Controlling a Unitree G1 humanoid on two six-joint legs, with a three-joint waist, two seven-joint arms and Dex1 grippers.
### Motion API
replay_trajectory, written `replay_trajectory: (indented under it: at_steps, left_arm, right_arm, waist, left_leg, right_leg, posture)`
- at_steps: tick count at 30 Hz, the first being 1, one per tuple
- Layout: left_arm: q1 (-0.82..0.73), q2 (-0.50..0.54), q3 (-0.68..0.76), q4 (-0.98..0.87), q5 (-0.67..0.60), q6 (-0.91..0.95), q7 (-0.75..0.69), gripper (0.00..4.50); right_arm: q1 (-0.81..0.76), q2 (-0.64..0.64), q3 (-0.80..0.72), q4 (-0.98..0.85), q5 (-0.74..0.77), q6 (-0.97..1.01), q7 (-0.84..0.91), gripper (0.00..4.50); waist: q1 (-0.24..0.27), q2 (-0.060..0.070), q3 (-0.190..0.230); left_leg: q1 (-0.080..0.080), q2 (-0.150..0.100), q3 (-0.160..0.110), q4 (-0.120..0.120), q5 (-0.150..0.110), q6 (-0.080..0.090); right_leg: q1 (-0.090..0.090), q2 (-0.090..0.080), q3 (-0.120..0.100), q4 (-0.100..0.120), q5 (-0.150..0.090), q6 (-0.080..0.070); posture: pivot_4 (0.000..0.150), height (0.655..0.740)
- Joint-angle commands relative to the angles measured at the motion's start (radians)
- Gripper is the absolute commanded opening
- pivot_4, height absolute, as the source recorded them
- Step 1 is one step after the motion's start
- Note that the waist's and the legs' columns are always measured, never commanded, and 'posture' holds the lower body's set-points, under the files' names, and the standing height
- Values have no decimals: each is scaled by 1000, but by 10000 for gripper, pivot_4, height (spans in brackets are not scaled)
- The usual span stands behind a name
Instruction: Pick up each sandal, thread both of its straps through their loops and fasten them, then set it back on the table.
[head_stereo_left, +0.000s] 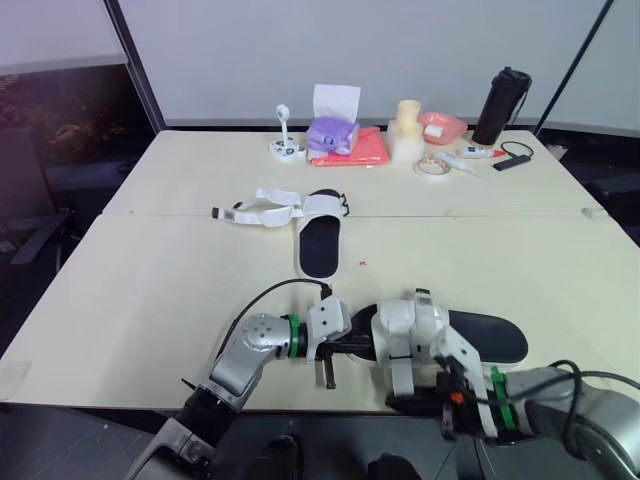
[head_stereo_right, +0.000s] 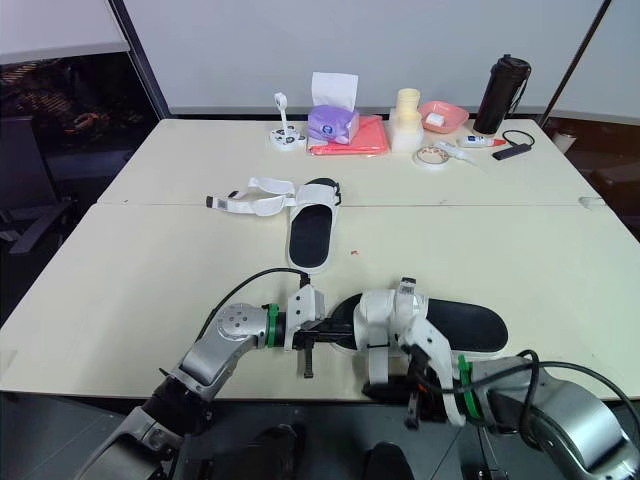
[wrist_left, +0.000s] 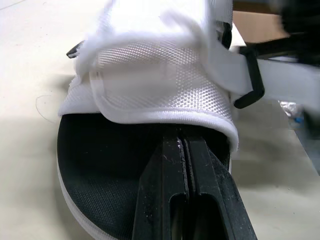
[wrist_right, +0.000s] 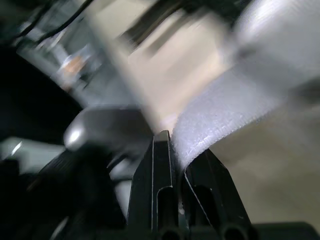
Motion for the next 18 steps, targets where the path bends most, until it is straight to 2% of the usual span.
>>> replay_trajectory:
  at_steps: [1,8,14,18]
  left_arm:
    - [19,20,-16,28,31,31,4,0]
    - [20,28,-21,18,27,41,2,0]
    - [13,27,-23,25,25,39,1,0]
    - [6,23,-25,34,26,35,0,0]
  right_arm:
    - [46,-59,-21,-95,0,-54,76,655]
    - [43,-120,-96,-138,11,-109,107,655]
    - [-146,-106,-166,-60,95,-80,97,655]
    - [-317,-79,-120,58,96,-44,83,655]
  waist:
    - [-2,0,0]
    - [0,0,0]
    - [-2,0,0]
    - [-2,-1,1]
  left_leg:
    - [0,0,0,1,0,0]
    - [0,1,0,1,0,0]
    - [0,1,0,1,0,0]
    - [0,1,0,1,0,0]
  right_leg:
    - [1,0,-1,0,0,0]
    - [1,0,0,-1,-1,-3]
    - [1,0,-1,-2,-1,-2]
    - [1,0,0,-2,-1,-3]
  posture:
    - [1500,7400]
    - [1500,7400]
    - [1500,7400]
    - [1500,7400]
